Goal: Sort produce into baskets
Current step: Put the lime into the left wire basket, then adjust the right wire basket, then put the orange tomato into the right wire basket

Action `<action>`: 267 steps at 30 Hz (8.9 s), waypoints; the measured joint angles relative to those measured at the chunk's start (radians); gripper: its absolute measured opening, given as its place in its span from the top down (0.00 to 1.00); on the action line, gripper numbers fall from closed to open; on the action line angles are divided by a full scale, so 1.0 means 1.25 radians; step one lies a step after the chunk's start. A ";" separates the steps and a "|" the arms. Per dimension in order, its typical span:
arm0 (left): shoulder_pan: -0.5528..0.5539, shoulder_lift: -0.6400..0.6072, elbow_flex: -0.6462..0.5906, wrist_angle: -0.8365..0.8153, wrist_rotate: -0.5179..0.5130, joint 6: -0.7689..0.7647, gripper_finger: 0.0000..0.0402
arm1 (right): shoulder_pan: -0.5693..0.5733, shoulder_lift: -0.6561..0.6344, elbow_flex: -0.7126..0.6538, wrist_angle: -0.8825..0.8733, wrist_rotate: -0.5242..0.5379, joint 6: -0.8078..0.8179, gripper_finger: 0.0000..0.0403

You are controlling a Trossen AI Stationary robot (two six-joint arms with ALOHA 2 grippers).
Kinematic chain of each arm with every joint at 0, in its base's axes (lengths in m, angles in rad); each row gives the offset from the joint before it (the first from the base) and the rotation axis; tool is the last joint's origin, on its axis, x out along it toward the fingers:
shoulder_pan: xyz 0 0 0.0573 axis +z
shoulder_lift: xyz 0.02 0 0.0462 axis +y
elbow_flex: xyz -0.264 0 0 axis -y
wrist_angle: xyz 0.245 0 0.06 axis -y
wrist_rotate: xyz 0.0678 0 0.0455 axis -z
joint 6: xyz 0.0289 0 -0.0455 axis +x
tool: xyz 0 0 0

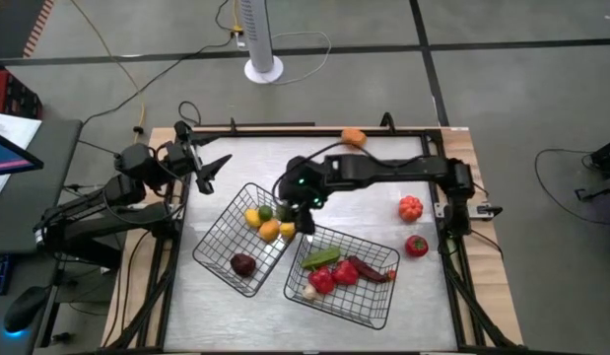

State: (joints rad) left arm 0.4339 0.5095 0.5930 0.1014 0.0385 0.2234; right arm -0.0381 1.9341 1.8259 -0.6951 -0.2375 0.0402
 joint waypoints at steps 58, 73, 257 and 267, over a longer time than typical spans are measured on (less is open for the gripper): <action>0.000 0.001 0.000 -0.036 -0.038 -0.002 0.35 | -0.016 -0.590 -0.823 0.015 0.203 0.176 0.28; 0.000 0.001 0.001 0.037 -0.037 0.052 0.35 | 0.366 -0.590 -0.804 -0.154 0.250 0.596 0.28; -0.112 0.000 0.000 0.013 0.153 -0.218 0.35 | 0.896 -0.313 -0.787 -0.261 0.775 1.197 0.62; -0.112 0.000 0.000 0.013 0.152 -0.218 0.35 | 0.838 -0.446 -0.719 -0.352 0.863 1.136 0.65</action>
State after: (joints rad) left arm 0.2939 0.5098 0.5926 0.1177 0.2291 -0.0489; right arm 1.0091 1.3772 0.9274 -1.1353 0.8414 1.4600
